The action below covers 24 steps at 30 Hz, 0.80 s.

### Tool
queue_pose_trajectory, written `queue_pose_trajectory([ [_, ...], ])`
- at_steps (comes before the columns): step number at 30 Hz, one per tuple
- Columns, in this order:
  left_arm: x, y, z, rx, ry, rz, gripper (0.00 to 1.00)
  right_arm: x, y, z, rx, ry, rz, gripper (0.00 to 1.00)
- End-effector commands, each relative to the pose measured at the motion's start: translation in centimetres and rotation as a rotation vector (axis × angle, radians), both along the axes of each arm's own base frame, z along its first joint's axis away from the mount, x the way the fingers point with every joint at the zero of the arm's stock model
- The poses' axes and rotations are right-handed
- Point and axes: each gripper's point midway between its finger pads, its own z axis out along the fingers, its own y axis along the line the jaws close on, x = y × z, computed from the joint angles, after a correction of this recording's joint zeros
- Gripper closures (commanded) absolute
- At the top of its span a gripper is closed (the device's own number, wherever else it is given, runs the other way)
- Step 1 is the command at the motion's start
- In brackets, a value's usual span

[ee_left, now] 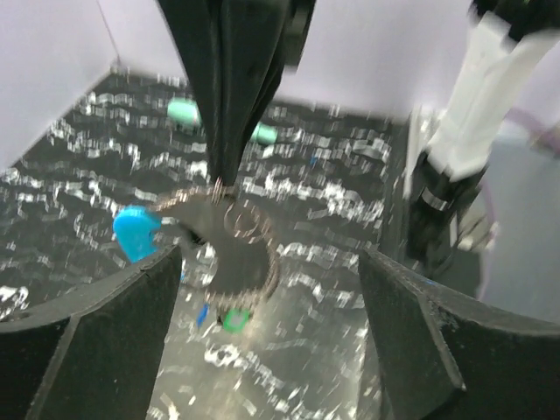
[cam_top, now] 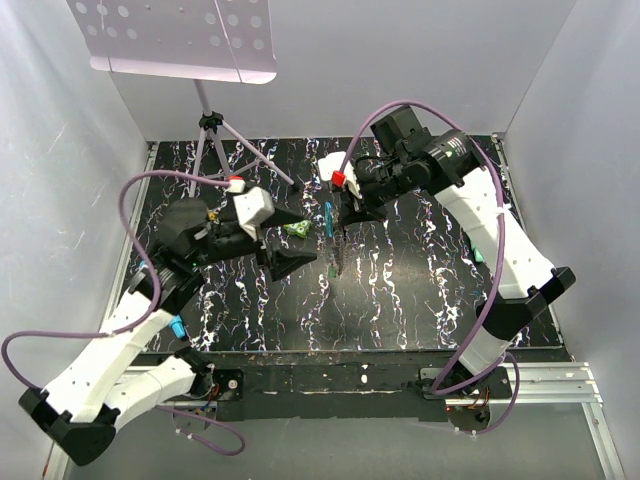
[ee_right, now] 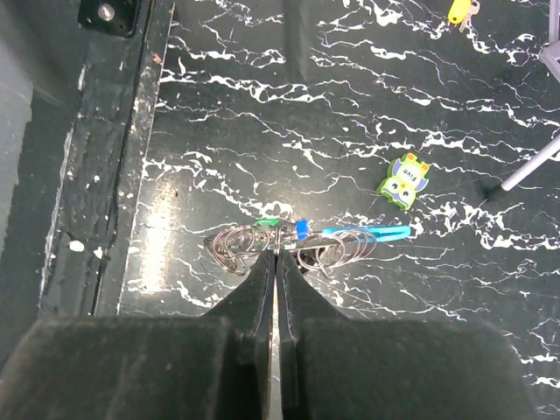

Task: Put the keys on the keyring

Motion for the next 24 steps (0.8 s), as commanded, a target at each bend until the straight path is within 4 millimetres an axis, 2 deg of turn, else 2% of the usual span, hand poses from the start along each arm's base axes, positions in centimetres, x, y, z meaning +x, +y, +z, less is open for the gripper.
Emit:
queue_pose_trajectory([
  [1,1.2,0.0,-5.0,0.215,-0.098,-0.043,0.22,-4.0,-3.8,-2.1,-0.171,0.100,0.054,0.99],
  [5,2.0,-1.5,-4.3,0.158,-0.197,-0.082,0.36,-4.2,-3.4,-2.5,-0.170,0.131,0.065,0.99],
  [8,2.8,-2.3,-4.1,0.123,-0.236,-0.061,0.41,-4.3,-3.1,-2.6,-0.163,0.146,0.073,0.99],
  [10,3.0,-2.6,-3.2,0.076,-0.280,-0.040,0.43,-4.4,-3.1,-2.5,-0.158,0.151,0.075,0.99],
  [12,3.2,-2.7,-2.9,0.041,-0.303,-0.029,0.48,-4.5,-3.0,-2.6,-0.155,0.157,0.078,0.99],
  [24,3.8,-4.9,-3.9,0.022,-0.266,-0.050,0.67,-4.8,-2.7,-2.4,-0.136,0.176,0.087,0.99],
])
